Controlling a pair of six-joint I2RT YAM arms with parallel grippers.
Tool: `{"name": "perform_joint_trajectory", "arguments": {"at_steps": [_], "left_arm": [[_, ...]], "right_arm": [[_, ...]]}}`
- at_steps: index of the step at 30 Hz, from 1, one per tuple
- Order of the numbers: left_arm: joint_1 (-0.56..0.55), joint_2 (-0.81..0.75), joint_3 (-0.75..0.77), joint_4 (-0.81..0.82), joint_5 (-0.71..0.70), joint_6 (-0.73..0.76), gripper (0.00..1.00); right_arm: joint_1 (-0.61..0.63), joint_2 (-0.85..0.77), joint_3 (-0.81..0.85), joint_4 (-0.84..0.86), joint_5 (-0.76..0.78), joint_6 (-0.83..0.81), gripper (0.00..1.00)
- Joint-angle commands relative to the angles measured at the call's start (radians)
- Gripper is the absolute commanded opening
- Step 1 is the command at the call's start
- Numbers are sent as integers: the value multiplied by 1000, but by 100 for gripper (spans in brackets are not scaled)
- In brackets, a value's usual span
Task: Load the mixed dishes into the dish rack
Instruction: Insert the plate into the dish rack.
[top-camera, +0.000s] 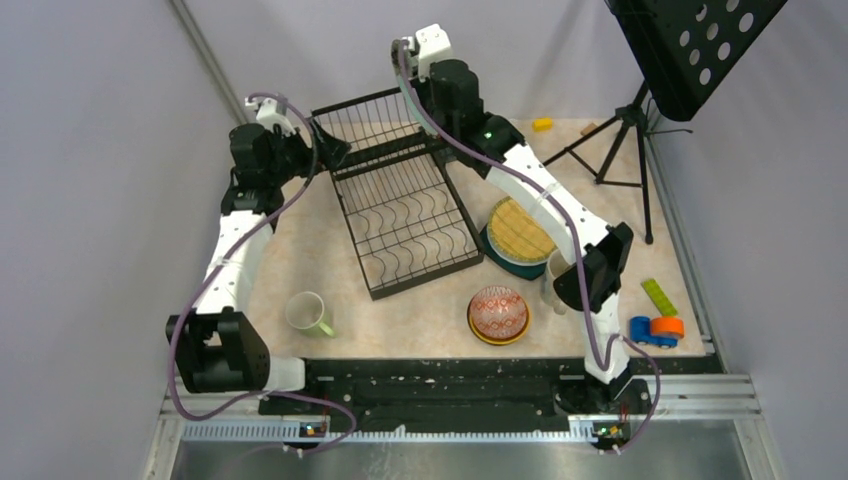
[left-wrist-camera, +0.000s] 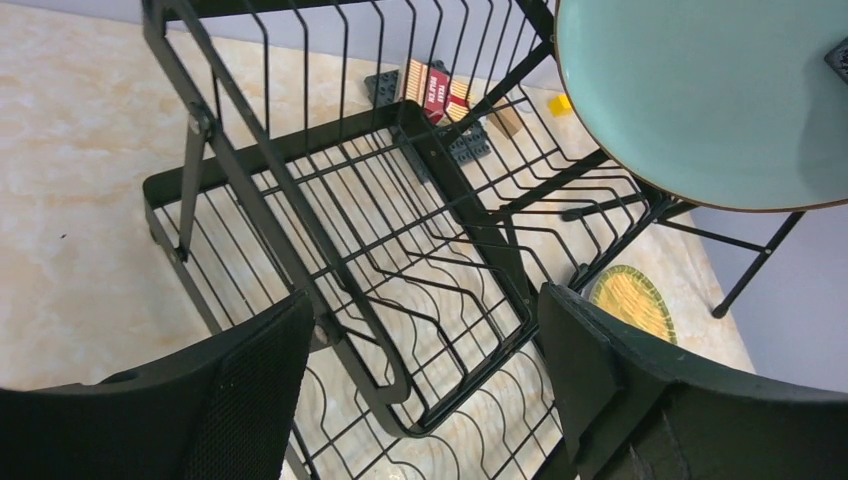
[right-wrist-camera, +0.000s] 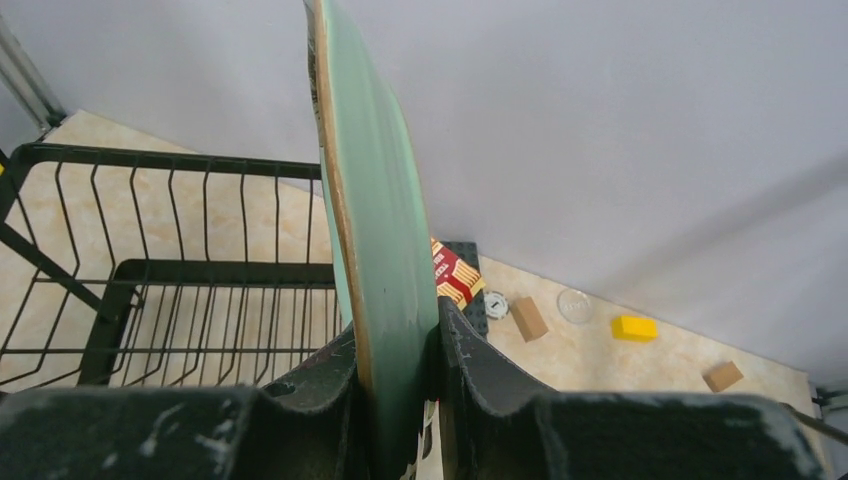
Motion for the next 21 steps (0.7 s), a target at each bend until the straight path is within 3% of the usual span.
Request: {"name": "perform_joint_trajectory", "arguments": {"at_steps": [1,21], "left_arm": [[10,-38,-10,-14,-12,11,86],[10,-44,-35,28,17,-19,84]], "right_arm": [[13,3,121,186,80,-40,0],[39,116,150,295,246,-25,0]]}}
